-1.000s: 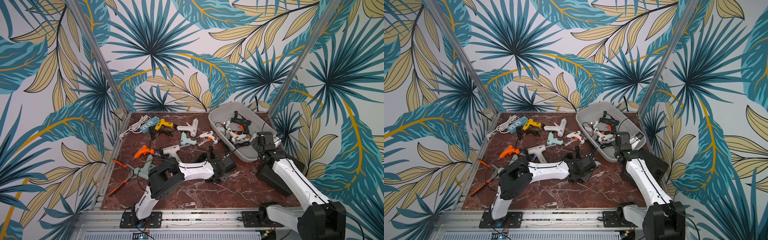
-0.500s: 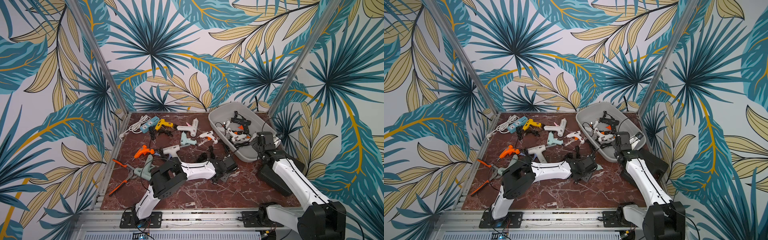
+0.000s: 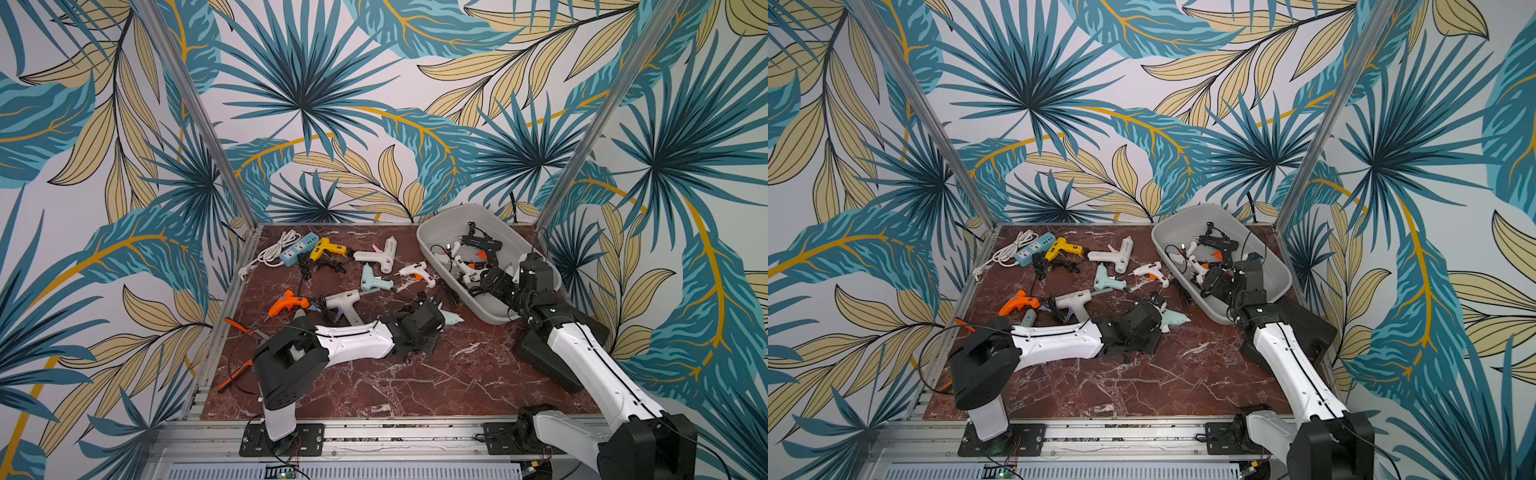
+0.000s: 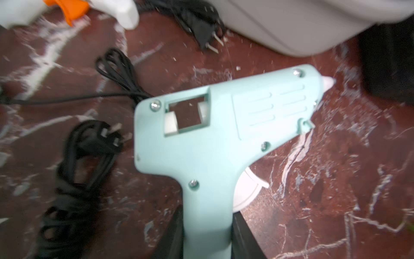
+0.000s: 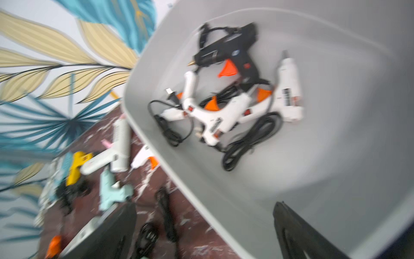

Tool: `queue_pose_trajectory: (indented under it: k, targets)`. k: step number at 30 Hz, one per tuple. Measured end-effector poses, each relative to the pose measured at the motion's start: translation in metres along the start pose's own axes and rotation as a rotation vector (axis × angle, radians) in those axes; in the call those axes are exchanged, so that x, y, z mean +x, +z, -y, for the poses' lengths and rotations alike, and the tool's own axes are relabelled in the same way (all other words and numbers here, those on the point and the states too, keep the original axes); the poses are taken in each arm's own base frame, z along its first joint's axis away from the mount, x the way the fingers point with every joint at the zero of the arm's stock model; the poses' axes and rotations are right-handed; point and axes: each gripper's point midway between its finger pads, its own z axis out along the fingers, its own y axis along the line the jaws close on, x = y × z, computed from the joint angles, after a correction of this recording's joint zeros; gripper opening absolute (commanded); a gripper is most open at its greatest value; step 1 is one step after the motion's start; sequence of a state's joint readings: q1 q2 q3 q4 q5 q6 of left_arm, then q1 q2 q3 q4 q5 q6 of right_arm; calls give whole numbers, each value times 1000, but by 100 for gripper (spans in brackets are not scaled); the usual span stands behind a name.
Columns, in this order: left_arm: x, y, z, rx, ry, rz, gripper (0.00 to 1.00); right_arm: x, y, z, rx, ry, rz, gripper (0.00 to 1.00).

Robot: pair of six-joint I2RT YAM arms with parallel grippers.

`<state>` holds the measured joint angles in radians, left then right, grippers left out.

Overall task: Put the hot melt glue gun into the storage box
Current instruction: Pick up the hot melt adhesive gun from the center of the board.

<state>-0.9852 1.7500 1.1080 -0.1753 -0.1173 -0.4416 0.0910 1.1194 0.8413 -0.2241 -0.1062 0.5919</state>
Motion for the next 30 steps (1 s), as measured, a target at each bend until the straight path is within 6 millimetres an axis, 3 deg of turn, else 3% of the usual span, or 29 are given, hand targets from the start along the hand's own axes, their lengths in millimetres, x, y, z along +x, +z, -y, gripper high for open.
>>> queue_pose_trajectory:
  k: [4,7,14,21,30]
  targets:
    - [-33,-25,-6,94,-49,100,0,10,-6,-49,-272,-57,-85,97]
    - [-38,-35,-10,144,-62,119,0,21,-8,-70,-395,-89,-146,94]
    - [-43,-48,-14,188,-64,132,0,54,-8,-97,-518,-170,-275,86]
    - [-52,-54,-20,180,-69,164,0,70,-8,-119,-557,-241,-335,78]
    - [-58,-54,-29,142,-81,187,0,93,6,-131,-526,-284,-424,66]
